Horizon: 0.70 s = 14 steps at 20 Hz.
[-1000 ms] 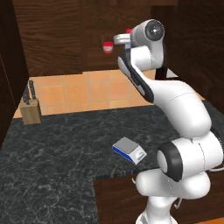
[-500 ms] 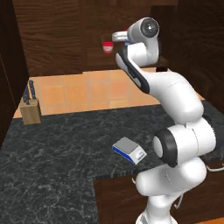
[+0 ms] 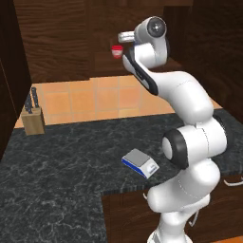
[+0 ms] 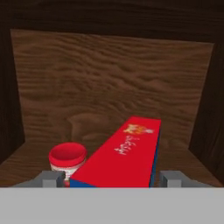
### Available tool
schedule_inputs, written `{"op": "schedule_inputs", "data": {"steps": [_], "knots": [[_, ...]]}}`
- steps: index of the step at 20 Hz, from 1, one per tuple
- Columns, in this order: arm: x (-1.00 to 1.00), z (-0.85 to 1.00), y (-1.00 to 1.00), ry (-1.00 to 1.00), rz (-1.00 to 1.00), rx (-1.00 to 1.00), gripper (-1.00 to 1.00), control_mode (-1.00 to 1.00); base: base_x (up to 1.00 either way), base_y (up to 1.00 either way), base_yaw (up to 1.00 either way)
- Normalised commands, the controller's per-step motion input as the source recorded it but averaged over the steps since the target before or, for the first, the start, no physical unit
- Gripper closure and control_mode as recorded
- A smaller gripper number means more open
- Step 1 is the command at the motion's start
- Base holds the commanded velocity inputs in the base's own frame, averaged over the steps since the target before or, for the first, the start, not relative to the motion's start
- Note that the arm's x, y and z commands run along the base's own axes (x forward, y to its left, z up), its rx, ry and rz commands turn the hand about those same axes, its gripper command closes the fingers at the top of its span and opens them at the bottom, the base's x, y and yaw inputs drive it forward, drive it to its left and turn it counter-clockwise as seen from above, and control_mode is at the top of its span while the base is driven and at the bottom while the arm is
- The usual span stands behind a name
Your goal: Pick the boxed food and place it on the digital scale for weighing, and close the cabinet.
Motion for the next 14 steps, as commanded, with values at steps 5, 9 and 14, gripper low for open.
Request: {"op": "schedule_inputs", "data": {"steps": [5, 9, 14], "knots": [[0.00, -0.07, 0.00, -0.01, 0.00, 0.00, 1.00, -1.00, 0.00, 0.00, 0.00], [-0.42, -0.02, 0.00, -0.12, 0.00, 0.00, 1.00, -1.00, 0.00, 0.00, 0.00], [-0.95, 0.02, 0.16, -0.28, 0.00, -0.01, 1.00, -1.00, 0.00, 0.00, 0.00]]}}
